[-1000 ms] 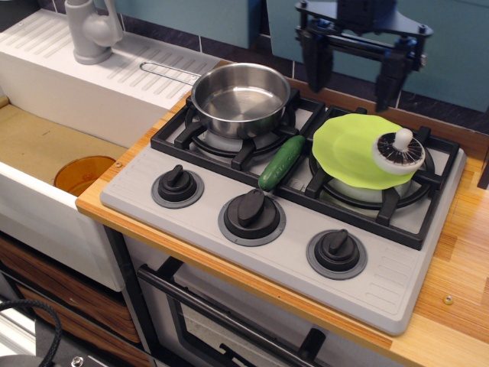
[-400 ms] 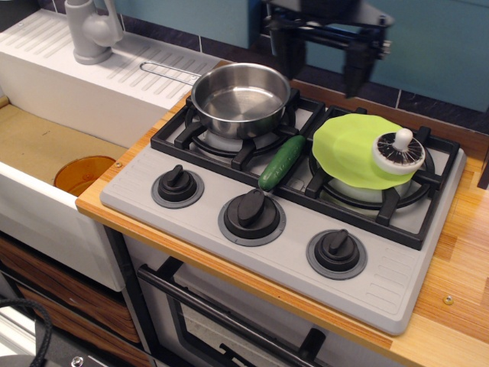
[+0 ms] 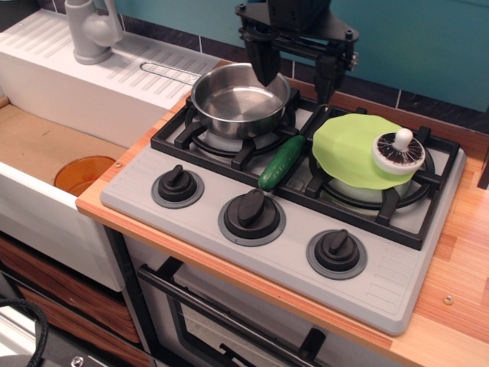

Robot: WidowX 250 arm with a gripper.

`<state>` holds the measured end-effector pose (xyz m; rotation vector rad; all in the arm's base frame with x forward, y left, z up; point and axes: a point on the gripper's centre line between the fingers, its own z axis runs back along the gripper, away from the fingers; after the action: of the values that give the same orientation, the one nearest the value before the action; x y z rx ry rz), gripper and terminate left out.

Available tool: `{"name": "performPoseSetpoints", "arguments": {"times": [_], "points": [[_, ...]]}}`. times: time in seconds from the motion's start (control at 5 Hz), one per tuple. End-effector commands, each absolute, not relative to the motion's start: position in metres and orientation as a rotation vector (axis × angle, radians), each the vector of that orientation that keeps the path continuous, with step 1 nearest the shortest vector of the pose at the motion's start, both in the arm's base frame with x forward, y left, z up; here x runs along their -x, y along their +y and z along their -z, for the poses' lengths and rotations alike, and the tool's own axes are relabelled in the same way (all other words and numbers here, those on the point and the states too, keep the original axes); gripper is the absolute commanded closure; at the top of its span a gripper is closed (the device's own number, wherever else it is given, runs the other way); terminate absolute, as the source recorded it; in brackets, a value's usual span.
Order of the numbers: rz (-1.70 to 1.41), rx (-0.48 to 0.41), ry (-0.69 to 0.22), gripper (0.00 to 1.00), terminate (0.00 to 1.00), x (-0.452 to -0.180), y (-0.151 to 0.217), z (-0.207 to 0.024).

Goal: Put mushroom on plate and pickle in pot or pan on stove

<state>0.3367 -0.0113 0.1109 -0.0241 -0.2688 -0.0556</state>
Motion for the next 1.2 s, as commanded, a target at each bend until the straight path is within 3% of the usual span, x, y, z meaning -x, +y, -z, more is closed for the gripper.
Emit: {"name": "performPoseSetpoints", "arguments": {"times": [0.0, 1.0], "points": [[0.040, 0.018, -0.352, 0.00, 0.00, -0.337, -0.015, -0.116], [0.010, 0.010, -0.442, 0.00, 0.00, -0.319, -0.020, -0.063]]}}
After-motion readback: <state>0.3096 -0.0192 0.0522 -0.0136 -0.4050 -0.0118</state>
